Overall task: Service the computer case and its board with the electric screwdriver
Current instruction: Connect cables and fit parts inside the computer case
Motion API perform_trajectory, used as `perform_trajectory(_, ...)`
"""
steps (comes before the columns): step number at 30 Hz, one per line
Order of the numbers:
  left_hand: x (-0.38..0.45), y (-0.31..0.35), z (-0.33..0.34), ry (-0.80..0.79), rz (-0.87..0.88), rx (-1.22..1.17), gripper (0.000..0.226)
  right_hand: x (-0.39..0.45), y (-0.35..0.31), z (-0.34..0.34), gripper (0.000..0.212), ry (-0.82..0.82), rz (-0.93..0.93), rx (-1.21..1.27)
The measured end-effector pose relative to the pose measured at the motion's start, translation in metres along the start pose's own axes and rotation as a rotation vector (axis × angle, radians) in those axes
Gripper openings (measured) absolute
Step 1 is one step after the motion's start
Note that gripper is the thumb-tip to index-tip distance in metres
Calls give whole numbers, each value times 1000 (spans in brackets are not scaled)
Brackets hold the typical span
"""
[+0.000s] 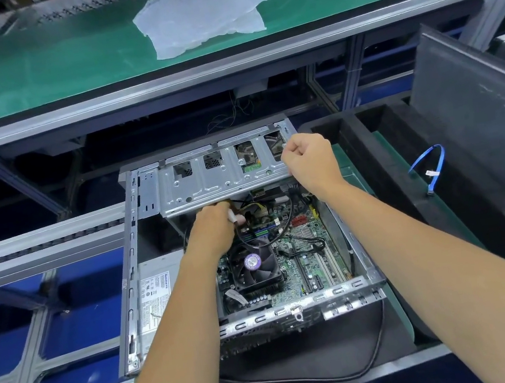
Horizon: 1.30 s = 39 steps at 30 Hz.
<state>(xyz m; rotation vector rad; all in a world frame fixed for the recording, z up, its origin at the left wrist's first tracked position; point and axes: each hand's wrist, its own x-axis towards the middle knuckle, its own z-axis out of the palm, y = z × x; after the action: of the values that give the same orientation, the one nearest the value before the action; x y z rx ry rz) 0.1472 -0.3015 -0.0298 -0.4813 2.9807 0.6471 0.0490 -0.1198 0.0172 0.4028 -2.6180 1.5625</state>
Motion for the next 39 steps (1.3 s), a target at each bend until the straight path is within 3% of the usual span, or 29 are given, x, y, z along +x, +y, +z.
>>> perform_trajectory(6, 0, 2, 2, 64, -176, 146, 19, 0, 0, 0, 15, -1, 7, -5)
perform_trajectory(13, 2, 4, 5, 97, -267, 61, 18, 0, 0, 0, 15, -6, -3, -11)
perform_trajectory(20, -6, 1, 1, 158, 58, 137, 30, 0, 0, 0, 15, -2, 2, -3)
perform_trajectory(26, -6, 14, 9, 14, 273, 191, 34, 1, 1, 1, 15, 14, 7, -9)
perform_trajectory(33, 4, 18, 19, -158, 72, -116, 24, 2, 2, 2, 16, 13, 10, -10)
perform_trajectory(39, 8, 21, 22, -158, -151, -490, 30, 3, 3, 3, 15, 5, 5, -17)
